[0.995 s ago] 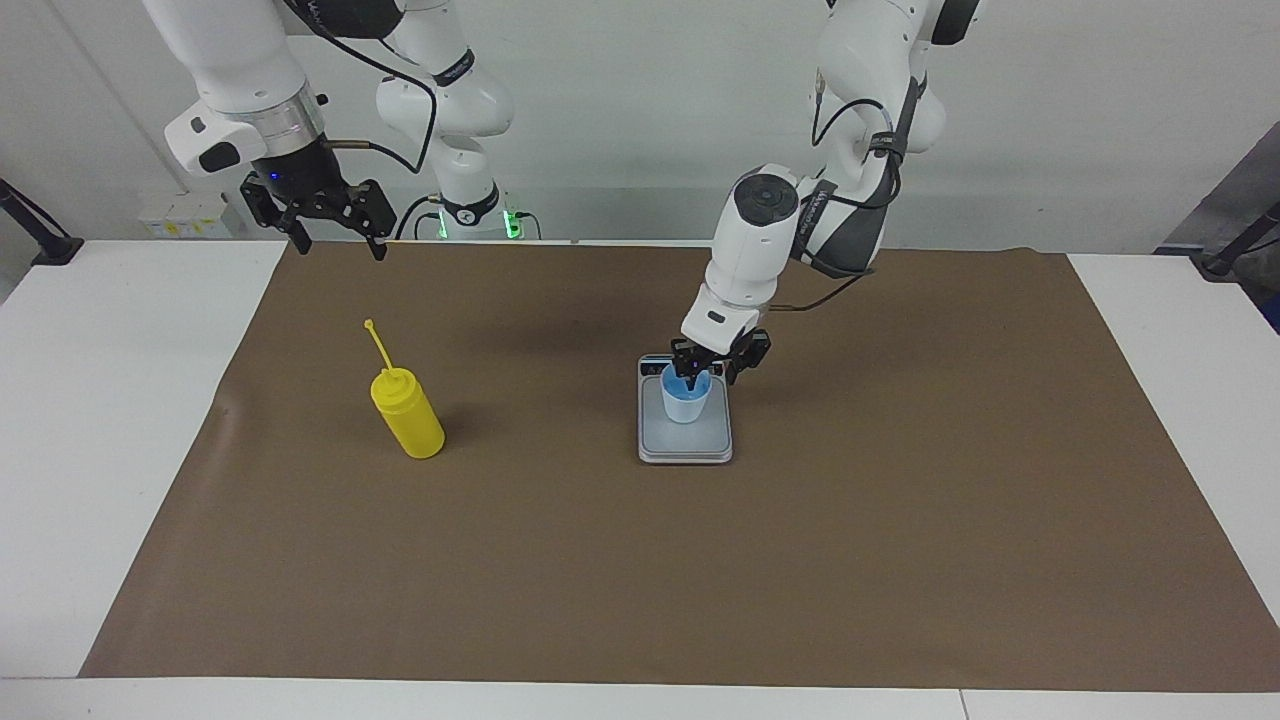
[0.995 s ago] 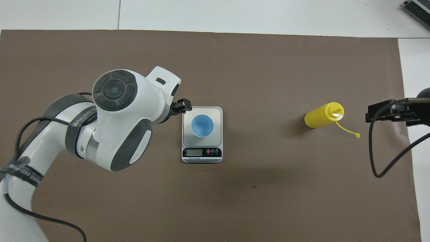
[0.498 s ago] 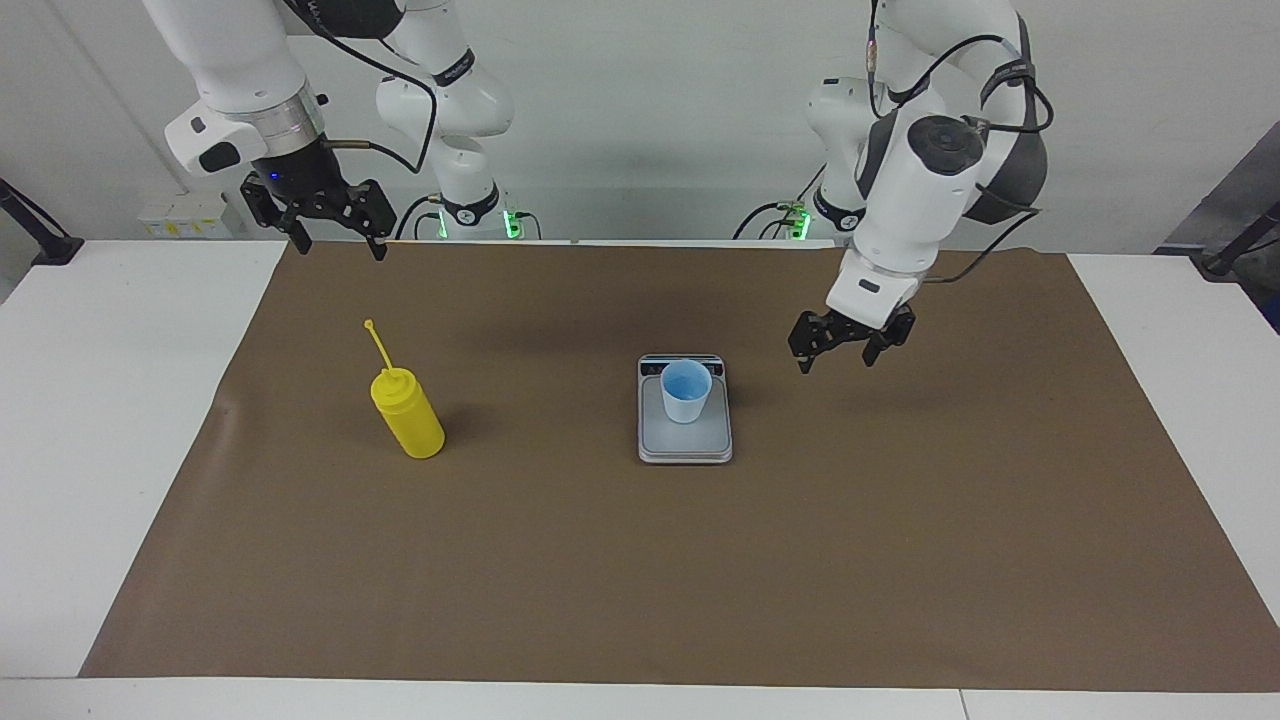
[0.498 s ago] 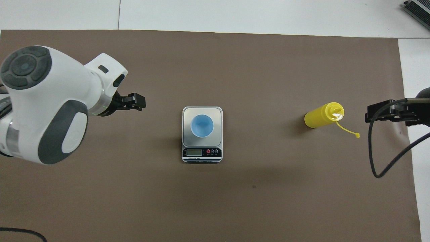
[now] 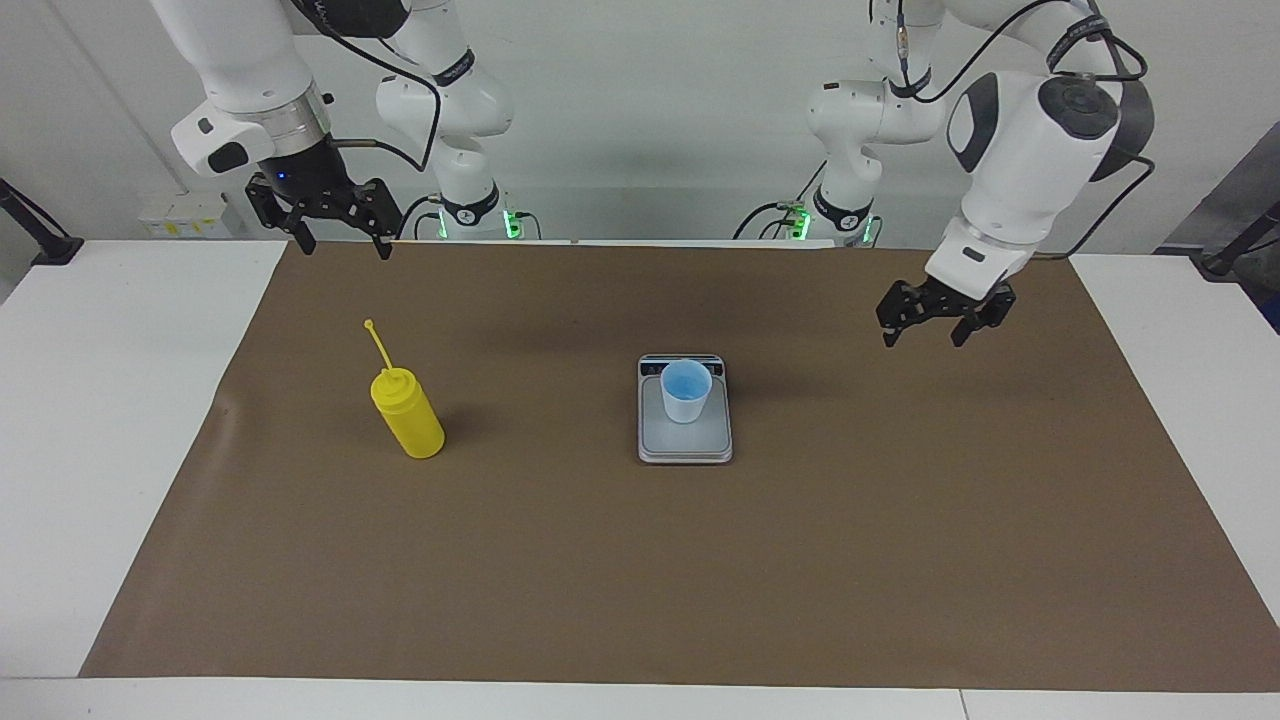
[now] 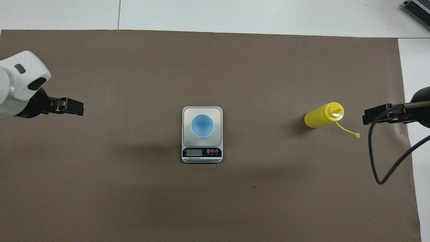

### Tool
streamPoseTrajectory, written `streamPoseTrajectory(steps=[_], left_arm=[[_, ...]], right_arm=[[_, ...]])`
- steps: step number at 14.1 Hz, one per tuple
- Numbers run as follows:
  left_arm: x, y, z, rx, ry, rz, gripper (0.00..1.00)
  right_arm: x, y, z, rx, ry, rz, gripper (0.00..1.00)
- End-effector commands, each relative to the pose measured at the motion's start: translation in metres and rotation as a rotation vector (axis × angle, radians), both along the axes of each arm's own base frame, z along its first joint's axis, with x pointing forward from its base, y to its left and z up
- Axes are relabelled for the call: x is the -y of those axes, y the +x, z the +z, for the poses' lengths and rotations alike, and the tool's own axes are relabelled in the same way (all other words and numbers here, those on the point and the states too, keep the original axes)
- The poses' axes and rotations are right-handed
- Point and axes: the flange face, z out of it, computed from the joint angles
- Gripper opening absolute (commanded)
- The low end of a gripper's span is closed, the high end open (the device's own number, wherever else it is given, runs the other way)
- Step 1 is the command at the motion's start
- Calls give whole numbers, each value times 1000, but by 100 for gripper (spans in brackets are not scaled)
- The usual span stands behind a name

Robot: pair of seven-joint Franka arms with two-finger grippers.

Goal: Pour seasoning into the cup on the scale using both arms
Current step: 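Withdraw the left gripper while the right gripper reaches the yellow bottle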

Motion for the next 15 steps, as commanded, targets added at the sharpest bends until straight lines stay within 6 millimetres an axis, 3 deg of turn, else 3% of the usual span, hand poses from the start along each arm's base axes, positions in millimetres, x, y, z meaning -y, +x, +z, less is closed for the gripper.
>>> streamPoseTrajectory(steps=[1,3,6,11,13,15], left_arm=[[-26,-4,19,-6,22,-53,100],[-51,-6,35,13,24,-51,100],[-57,-7,78,10,26,-40,100],[-50,-12,64,-10,27,-42,100],[-43,-10,69,0,27,-31,100],[-30,-9,80,3,26,0,100]], right_arm=[[27,-15,-13,43,90,66,100],[42,-22,-30,83,111,151,100],[62,-32,-53,166,154,271,100],[96,-55,-105,316,246,414,100],[117,-60,-130,379,303,442,100],[120,-63,-145,423,330,472,100]])
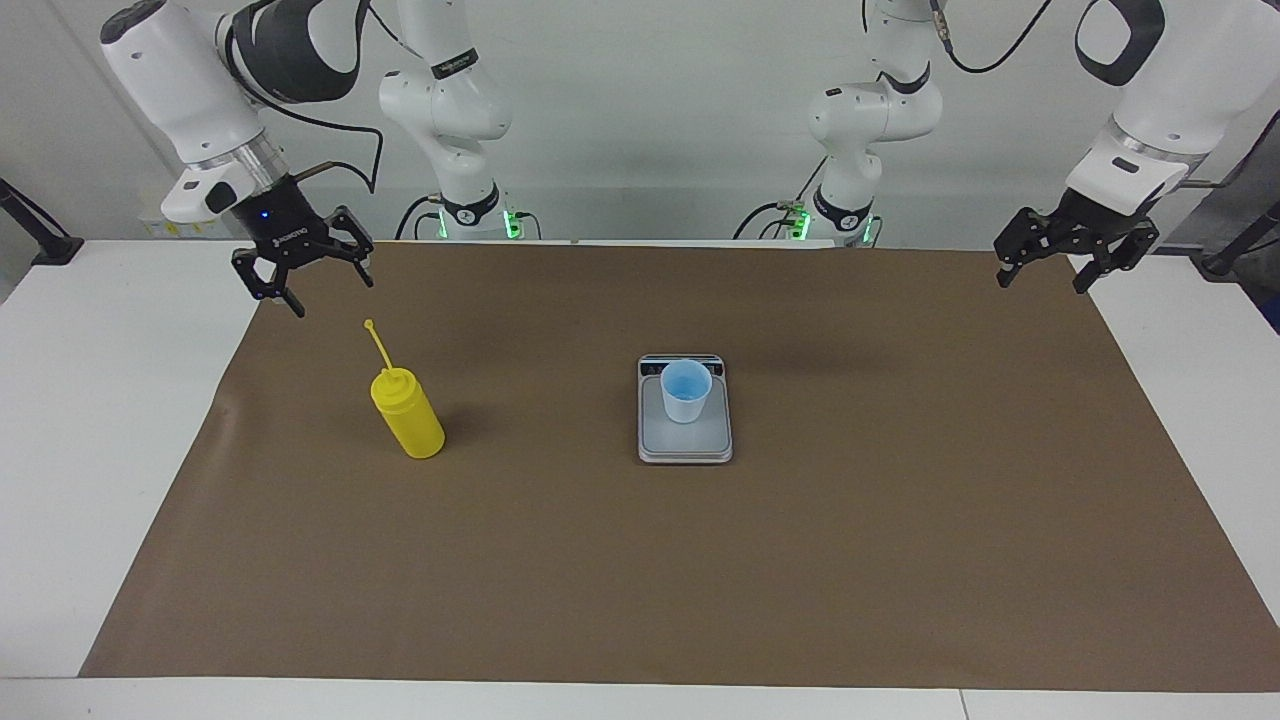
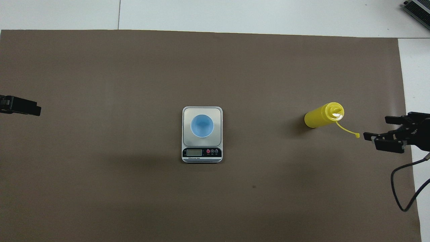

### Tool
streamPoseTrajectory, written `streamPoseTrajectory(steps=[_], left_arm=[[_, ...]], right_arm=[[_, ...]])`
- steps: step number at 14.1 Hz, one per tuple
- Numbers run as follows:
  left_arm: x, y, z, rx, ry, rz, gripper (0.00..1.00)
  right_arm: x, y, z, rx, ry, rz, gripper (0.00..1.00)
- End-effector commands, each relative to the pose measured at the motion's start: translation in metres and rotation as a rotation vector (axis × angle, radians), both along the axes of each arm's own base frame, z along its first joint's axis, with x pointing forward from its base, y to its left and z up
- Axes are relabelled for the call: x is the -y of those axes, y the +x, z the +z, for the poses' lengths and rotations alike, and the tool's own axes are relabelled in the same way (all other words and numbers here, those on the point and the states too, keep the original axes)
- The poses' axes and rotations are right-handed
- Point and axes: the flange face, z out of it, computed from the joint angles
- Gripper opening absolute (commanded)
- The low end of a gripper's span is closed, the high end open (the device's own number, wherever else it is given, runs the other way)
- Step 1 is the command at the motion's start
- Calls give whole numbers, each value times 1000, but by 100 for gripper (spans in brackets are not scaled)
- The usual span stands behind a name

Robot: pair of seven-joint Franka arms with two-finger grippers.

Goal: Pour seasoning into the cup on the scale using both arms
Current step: 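Withdraw the left gripper while the right gripper reaches the yellow bottle, then grasp the yellow bottle around its body with the right gripper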

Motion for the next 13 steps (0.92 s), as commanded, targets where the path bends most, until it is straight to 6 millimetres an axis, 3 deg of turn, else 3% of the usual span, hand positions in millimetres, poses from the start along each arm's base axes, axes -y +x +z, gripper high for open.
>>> streamPoseTrajectory(steps=[1,9,13], left_arm=[[21,-2,12,-8,17,27,100],[22,-5,13,-35,56,61,100],[23,-6,6,-25,52,57,100]], right_arm=[[6,-11,-22,66,66,22,100],[34,4,-102,227,194,181,100],[36,4,-119,248,234,186,100]])
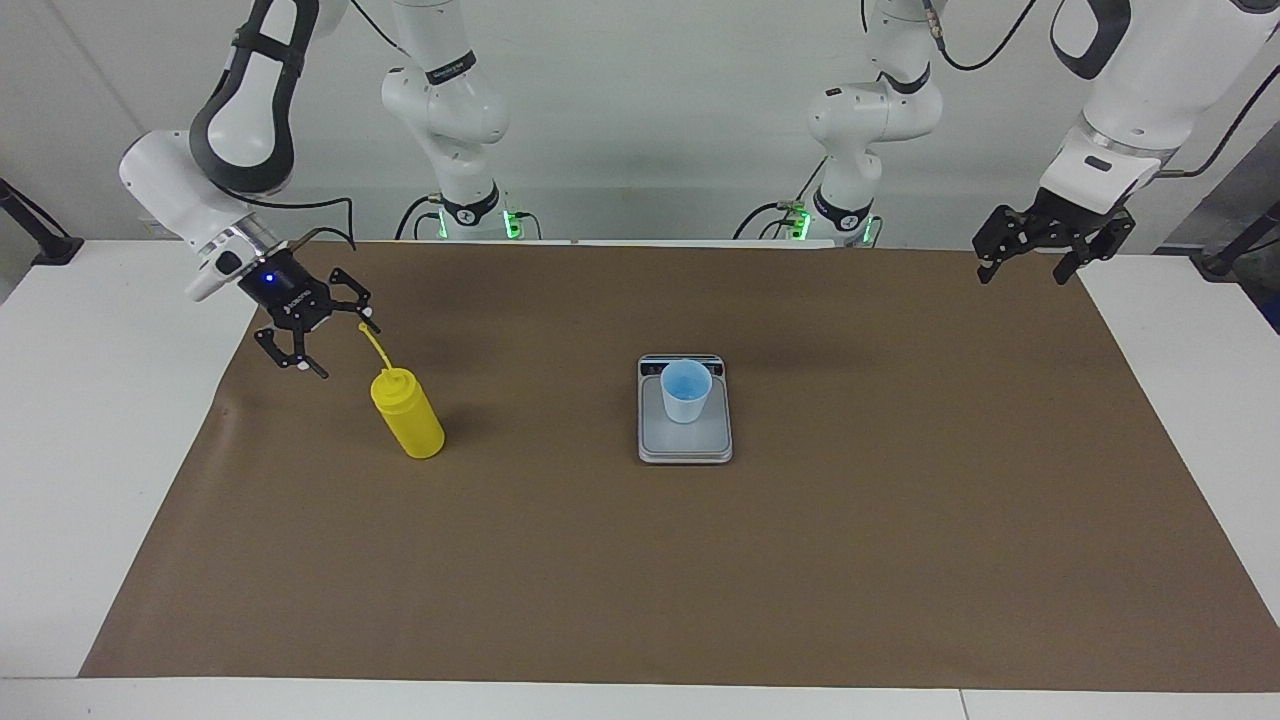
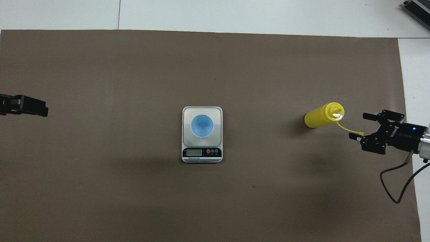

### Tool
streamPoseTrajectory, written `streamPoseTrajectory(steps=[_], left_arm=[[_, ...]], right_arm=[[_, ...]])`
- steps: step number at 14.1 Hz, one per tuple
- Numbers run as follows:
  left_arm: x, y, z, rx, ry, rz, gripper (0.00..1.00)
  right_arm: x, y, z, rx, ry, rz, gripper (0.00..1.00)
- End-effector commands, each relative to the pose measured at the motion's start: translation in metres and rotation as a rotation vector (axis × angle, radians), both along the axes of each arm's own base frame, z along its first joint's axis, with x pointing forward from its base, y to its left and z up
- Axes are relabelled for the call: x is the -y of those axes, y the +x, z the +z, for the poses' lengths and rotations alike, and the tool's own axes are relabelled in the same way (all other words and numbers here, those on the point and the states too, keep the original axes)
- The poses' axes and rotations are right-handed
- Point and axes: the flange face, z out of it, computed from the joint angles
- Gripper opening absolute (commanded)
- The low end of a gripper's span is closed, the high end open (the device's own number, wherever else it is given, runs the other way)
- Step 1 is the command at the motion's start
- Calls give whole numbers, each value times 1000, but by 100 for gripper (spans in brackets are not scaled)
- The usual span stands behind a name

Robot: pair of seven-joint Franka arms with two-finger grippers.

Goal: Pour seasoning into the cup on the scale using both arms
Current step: 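Grasp the yellow bottle around its body with the right gripper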

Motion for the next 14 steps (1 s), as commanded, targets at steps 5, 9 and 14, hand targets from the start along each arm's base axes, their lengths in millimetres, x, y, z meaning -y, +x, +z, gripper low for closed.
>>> streamPoseTrajectory(steps=[5,9,14], left_arm=[[-1,-3,-1,-12,20,8,100],[-1,-3,-1,-12,20,8,100],[0,-3,-1,-11,20,13,100]], right_arm=[[-3,4,-34,83,64,45,100],[-8,7,-62,120,114,51,100],[-20,10,-93,132,197,43,100]])
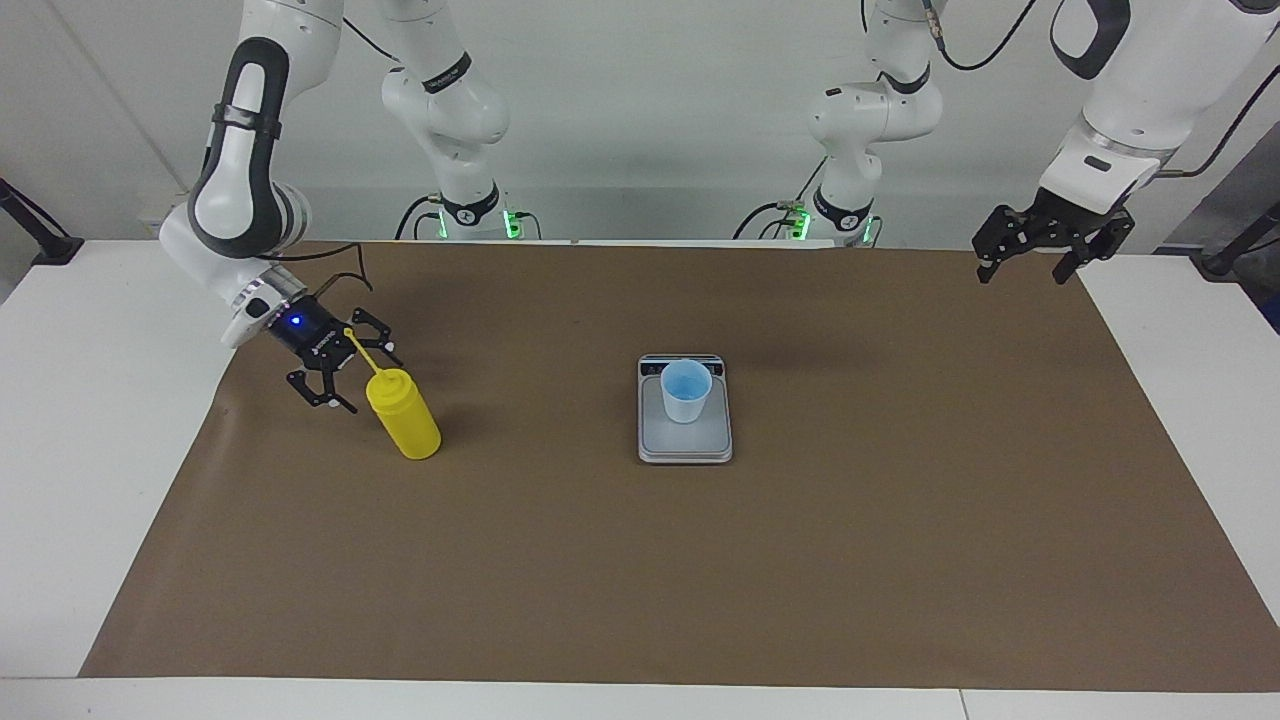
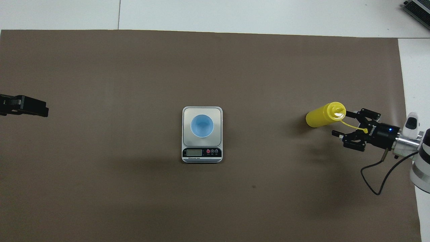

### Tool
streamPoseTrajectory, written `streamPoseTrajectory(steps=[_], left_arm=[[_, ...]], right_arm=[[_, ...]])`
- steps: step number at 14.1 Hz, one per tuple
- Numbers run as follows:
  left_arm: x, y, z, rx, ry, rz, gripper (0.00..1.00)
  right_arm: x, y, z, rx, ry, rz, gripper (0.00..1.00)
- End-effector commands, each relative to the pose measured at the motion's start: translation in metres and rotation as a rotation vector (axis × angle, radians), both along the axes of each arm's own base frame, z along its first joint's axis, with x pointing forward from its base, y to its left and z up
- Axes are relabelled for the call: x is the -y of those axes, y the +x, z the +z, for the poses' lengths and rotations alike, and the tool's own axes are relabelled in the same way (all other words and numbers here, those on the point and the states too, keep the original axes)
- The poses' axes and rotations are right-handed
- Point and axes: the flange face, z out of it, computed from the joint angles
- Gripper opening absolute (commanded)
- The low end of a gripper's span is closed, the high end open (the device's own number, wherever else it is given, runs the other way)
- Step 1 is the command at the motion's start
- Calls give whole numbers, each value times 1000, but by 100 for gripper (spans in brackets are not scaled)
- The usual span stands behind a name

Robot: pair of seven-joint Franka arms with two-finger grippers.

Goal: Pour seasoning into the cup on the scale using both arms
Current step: 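Grasp the yellow bottle around its body with the right gripper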

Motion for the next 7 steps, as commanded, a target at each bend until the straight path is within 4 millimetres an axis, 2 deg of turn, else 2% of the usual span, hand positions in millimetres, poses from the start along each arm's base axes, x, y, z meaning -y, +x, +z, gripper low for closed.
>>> streamPoseTrajectory(steps=[1,2,3,5,7], left_arm=[[1,-3,-1,-12,17,13,100],[1,-3,-1,-11,8,17,100],[0,-3,-1,-10,-13,40,100],[1,-3,-1,-9,-17,66,100],[2,-3,0,-7,-17,59,100]], right_arm=[[-15,1,-31,34,84,15,100],[-19,1,-55,56,129,18,100],[-22,2,-63,95,144,17,100],[-34,8,-61,112,154,34,100],[-34,9,-62,115,148,29,100]])
